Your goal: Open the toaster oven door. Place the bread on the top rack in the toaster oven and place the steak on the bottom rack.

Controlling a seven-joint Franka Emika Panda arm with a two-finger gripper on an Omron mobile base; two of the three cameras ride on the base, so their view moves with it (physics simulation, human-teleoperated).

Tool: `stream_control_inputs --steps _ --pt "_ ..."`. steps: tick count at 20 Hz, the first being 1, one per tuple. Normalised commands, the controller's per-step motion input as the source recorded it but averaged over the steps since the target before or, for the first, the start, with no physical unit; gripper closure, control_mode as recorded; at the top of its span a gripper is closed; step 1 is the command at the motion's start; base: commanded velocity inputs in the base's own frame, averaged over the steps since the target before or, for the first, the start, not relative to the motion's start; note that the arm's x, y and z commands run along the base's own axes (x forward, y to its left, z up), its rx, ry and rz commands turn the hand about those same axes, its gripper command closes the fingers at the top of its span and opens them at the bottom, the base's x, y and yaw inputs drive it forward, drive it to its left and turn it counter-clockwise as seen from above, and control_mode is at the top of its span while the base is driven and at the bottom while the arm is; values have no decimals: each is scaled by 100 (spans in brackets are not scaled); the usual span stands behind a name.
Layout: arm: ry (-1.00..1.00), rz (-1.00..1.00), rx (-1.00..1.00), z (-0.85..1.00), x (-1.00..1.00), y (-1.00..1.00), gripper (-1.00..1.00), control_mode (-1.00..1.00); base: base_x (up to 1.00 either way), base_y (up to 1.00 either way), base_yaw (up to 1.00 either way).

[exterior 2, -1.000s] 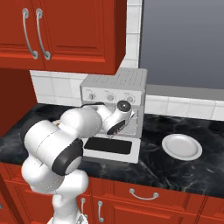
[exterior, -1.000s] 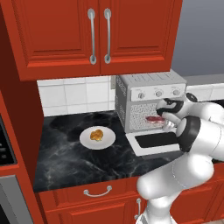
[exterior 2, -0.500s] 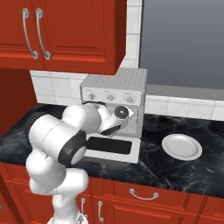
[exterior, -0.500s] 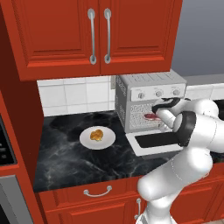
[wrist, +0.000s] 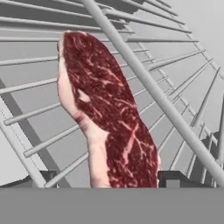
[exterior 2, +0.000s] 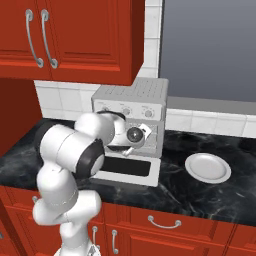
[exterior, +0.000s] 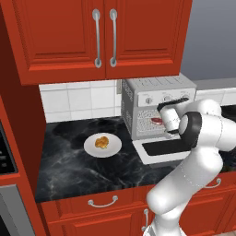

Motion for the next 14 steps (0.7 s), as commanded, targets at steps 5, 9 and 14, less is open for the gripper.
stream_control_inputs --steps 5,9,14 --pt "-2 0 6 47 -4 0 -100 -100 0 0 0" --pt "-8 0 8 97 -40 0 -100 -100 0 0 0" --pt "-2 -1 9 100 -6 -1 -100 -100 0 0 0"
